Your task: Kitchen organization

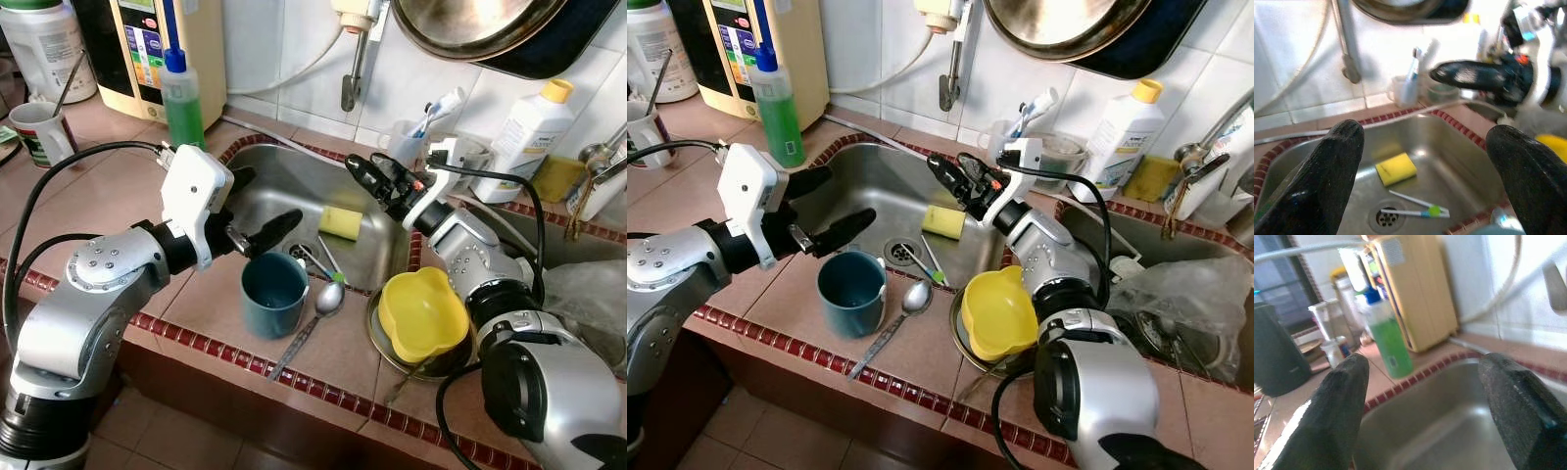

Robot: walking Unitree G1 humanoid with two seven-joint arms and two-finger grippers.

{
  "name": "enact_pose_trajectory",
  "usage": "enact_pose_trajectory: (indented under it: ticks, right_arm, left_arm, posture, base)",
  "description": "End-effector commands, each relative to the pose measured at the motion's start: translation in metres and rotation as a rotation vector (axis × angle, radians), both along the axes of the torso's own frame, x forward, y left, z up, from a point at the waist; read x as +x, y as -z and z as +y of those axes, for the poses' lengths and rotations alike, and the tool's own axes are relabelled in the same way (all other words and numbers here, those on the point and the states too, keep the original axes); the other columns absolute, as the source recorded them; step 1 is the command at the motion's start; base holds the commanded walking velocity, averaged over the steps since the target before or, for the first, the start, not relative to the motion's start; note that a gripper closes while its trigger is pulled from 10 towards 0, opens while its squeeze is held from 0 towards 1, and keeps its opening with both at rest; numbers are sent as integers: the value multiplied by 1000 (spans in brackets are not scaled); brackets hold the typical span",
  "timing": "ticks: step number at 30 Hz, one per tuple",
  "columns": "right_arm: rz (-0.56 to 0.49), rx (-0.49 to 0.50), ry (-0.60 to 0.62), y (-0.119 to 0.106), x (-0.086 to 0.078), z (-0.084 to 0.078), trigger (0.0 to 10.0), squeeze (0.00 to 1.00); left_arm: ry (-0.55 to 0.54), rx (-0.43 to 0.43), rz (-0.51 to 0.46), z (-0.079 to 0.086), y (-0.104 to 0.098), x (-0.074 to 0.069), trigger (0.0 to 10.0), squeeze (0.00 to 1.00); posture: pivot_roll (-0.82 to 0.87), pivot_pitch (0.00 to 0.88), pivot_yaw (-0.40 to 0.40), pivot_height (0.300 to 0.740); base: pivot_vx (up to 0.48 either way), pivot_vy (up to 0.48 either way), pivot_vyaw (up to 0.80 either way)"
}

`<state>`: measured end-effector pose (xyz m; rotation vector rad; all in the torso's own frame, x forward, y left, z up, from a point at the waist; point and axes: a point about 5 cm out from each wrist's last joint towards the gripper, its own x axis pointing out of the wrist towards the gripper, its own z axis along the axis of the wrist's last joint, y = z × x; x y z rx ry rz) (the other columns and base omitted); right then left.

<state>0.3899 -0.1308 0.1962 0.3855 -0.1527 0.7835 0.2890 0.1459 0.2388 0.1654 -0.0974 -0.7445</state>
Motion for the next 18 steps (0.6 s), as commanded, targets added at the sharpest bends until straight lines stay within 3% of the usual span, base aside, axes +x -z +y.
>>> enact_pose_trajectory:
  ticks: [1,2,3,8,15,18]
  right_arm:
    - [-64,-14,7,-7,-3,-2,10000,165]
    - [-74,-15,9,-7,-4,-2,10000,165]
    - [-93,-13,15,-7,-8,-3,10000,0]
    - [-130,-7,50,-6,-16,-6,10000,0]
    - [-194,-7,121,-1,-40,-6,10000,0]
    - [-229,-16,161,-1,-54,-3,10000,0]
  left_arm:
    - [-21,-28,-16,1,-2,2,10000,0]
    - [-27,-38,-19,1,-1,3,10000,0]
    - [-46,-57,-12,2,2,4,10000,0]
    - [-80,-103,-15,3,7,5,10000,0]
    - [-188,-179,-1,11,20,11,10000,0]
    - [-218,-178,-54,12,26,9,10000,0]
  posture:
    - [167,0,-108,740]
    - [167,0,-108,740]
    - [162,0,-105,740]
    - [160,0,-108,740]
    - [147,0,-96,740]
    - [139,0,-93,740]
  base:
    - [0,0,0]
    - [0,0,0]
    - [0,0,0]
    - [0,0,0]
    - [0,0,0]
    - [0,0,0]
